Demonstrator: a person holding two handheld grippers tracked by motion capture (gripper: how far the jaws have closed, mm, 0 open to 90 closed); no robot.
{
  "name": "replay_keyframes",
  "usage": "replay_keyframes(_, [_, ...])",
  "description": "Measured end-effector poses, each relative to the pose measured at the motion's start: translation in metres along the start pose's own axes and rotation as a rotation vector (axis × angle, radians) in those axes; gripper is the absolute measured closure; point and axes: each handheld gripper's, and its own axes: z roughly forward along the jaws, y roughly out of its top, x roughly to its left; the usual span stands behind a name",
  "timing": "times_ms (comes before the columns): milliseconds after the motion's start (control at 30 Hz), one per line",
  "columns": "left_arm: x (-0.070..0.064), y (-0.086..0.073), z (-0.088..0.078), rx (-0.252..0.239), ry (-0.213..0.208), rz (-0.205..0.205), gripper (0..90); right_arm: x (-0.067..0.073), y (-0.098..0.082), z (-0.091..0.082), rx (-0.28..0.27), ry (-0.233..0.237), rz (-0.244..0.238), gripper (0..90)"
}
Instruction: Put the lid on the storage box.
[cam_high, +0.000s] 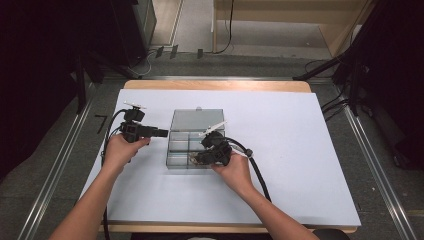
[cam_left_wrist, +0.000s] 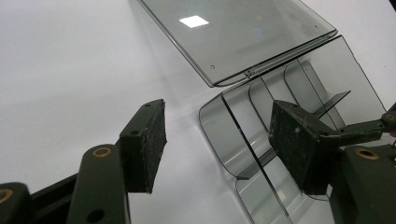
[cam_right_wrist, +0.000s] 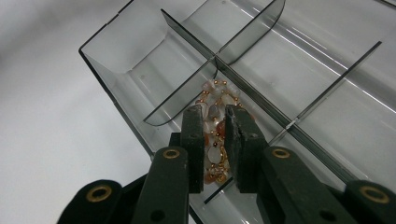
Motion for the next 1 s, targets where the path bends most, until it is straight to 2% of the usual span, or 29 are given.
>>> replay_keyframes(333, [0.0, 0.0, 0.0, 0.0, 0.0, -0.002, 37.7, -0.001, 0.004, -0.01, -0.038, -0.009, 0.005, 66.1])
replay_keyframes(367, [-0.001, 0.001, 0.0, 0.0, 0.0, -0.003, 37.6, -0.004, 0.005, -0.013, -0.05, -0.008, 0.015, 62.0])
replay_keyframes(600, [-0.003, 0.003, -0.001, 0.003, -0.002, 0.0, 37.7, -0.012, 0.006, -0.021, -0.08, -0.015, 0.043, 54.2])
replay_keyframes(1000, [-0.004, 0.006, 0.0, 0.011, -0.008, -0.002, 37.6, -0.028, 0.008, -0.037, -0.102, -0.041, 0.097, 50.3])
